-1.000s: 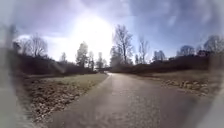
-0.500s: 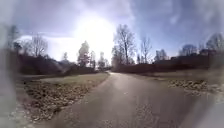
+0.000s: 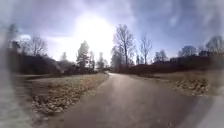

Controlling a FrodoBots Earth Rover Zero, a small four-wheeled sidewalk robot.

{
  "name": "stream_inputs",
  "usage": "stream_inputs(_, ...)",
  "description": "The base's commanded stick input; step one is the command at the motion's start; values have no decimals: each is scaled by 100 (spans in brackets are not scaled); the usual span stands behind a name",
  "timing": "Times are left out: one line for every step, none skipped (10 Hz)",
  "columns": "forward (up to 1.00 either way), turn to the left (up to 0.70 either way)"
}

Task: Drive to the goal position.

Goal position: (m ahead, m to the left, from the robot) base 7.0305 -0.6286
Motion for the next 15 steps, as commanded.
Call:
stream_inputs(85, 3)
stream_inputs(85, 3)
stream_inputs(85, 3)
stream_inputs(85, 3)
stream_inputs(85, 3)
stream_inputs(85, 3)
stream_inputs(85, 3)
stream_inputs(85, 3)
stream_inputs(85, 3)
stream_inputs(85, 3)
stream_inputs(85, 3)
stream_inputs(85, 3)
stream_inputs(85, 3)
stream_inputs(85, 3)
stream_inputs(85, 3)
